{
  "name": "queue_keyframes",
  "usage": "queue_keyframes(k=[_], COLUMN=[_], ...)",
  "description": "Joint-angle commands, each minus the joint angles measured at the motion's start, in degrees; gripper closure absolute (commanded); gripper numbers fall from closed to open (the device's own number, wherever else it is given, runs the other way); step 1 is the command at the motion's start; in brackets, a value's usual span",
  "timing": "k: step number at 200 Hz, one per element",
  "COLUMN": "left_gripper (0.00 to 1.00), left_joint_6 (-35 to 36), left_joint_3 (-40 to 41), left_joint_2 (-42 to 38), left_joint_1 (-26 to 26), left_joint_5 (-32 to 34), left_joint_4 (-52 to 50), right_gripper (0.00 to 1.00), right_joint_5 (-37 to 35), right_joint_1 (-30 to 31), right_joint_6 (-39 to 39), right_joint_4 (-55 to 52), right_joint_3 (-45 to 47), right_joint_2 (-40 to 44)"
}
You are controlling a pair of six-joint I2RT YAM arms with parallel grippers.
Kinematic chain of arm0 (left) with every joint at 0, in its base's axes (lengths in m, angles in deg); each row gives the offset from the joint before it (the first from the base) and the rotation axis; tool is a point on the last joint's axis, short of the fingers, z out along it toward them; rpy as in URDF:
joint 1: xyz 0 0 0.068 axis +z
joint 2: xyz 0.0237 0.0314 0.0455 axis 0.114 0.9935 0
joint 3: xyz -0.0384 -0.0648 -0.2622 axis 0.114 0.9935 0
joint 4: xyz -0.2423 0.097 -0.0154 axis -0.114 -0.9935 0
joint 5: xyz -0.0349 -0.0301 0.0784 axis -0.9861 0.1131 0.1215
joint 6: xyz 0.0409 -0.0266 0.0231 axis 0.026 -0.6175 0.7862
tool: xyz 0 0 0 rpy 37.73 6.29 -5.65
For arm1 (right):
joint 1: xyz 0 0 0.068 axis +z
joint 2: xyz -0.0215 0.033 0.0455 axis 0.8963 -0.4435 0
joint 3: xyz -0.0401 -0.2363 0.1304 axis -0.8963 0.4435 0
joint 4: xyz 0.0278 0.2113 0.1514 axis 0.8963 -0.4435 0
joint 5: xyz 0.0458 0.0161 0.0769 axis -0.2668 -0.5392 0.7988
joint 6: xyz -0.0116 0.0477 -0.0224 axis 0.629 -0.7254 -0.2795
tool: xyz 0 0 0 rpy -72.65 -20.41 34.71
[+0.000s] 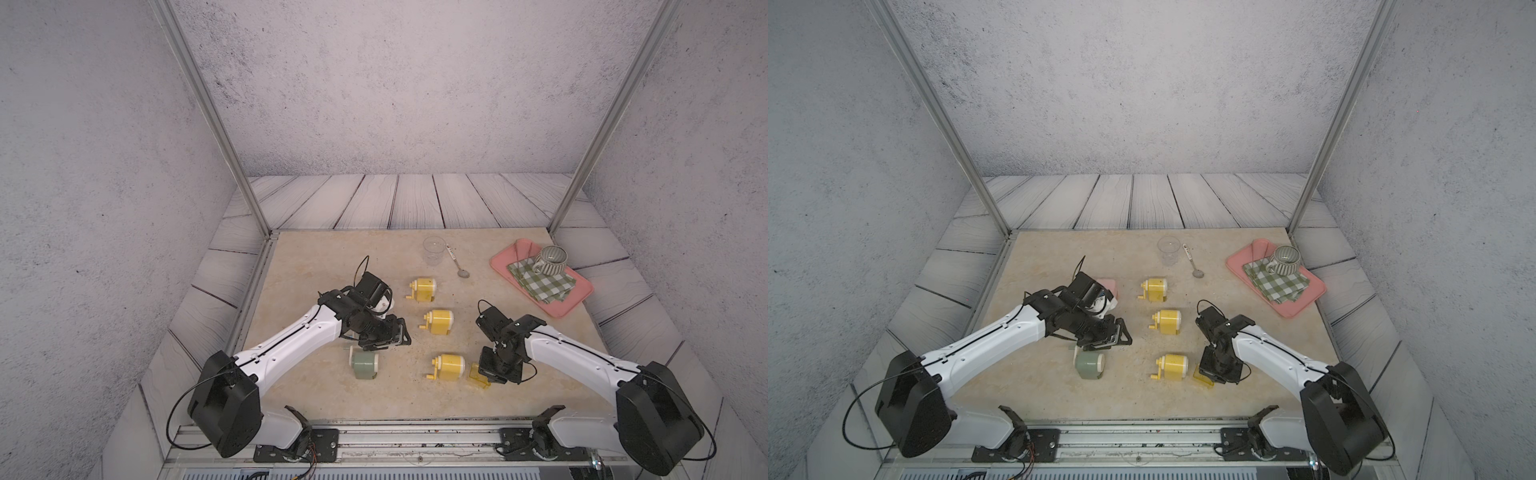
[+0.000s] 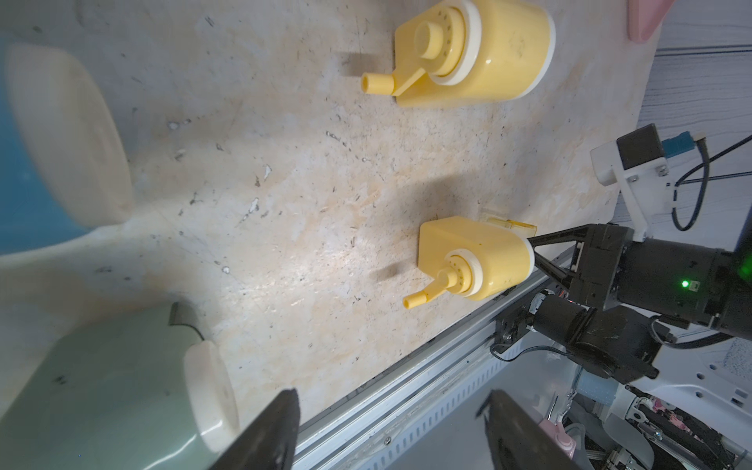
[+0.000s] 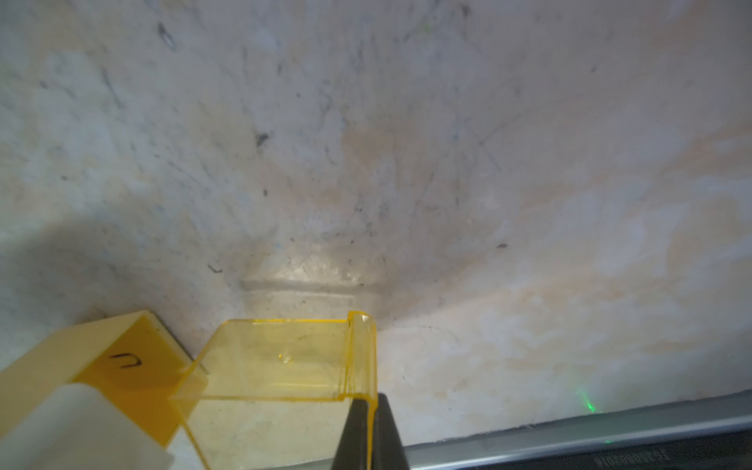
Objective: Put the tray back into the pencil sharpener
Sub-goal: Pick up the container from the center of the board.
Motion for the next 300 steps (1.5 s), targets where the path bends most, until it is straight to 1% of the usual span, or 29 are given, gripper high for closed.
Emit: queue_keyframes(k=[1, 32, 59, 87, 134, 180, 274, 300], left_gripper=[0.23, 0.22, 0.19, 0.18, 0.20, 0.22, 0.23, 0.25], left_joint_6=[-3.22, -8.48, -8.92, -11.25, -13.49, -15.33, -15.98, -16.22], left_joint_3=[2.34, 5.39, 3.62, 3.41, 2.63, 2.76, 1.43, 1.44], left_joint_2=[1.72, 4.00, 6.28, 8.61, 11.42, 14.92, 17.52, 18.64], left_joint_1=[-1.54, -3.79, -5.61, -7.11, -8.94, -9.31, -11.42, -11.78], left_joint_5=[-3.10, -6.39, -6.50, -7.12, -7.54, -8.23, -8.08, -8.32], left_joint_4=[5.82, 14.21, 15.07, 18.36, 21.69, 25.70, 26.78, 27.43], right_gripper=[0.98, 1.00, 1.00, 1.00, 1.00, 1.00, 1.00, 1.00], right_joint_5=[-2.82, -2.64, -2.21, -1.52, -0.67, 0.25, 1.38, 1.75], right_joint_1=[0.24, 0.23, 0.21, 0.15, 0.24, 0.24, 0.24, 0.24], right_joint_6=[3.22, 6.07, 6.80, 7.02, 7.45, 7.64, 8.16, 8.17], right_joint_4=[-5.59, -7.40, -6.87, -6.27, -5.70, -4.52, -3.15, -2.63], right_joint_3=[-3.17, -5.08, -4.87, -4.57, -3.83, -3.45, -2.65, -2.18], right_joint_2=[0.47, -1.65, -2.75, -3.38, -3.31, -3.89, -5.32, -5.41])
